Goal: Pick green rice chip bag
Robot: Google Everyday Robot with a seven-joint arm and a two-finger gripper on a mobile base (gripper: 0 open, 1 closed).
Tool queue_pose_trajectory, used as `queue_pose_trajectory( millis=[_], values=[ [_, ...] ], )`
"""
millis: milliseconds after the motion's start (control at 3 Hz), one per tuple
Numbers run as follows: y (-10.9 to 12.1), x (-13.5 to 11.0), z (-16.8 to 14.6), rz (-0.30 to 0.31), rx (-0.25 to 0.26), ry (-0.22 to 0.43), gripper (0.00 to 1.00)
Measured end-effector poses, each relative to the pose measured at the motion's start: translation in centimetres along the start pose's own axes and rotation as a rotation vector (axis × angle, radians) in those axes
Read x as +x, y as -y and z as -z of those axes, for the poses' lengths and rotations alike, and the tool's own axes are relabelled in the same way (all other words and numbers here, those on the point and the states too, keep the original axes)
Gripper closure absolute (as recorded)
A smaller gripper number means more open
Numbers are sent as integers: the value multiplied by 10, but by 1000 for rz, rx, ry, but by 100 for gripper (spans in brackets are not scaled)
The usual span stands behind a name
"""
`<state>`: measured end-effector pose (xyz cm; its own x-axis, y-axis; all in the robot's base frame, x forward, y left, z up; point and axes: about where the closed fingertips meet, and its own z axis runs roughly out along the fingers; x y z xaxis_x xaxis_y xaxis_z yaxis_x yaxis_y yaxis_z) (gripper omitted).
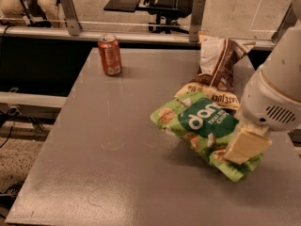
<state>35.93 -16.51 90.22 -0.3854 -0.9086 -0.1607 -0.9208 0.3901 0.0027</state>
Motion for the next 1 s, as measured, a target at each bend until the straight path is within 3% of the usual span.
queue_pose_trajectory(
  millis=[667,1000],
  values=[
    [25,-21,69,85,29,144,100],
    [25,-22,68,85,31,146,100]
  ],
)
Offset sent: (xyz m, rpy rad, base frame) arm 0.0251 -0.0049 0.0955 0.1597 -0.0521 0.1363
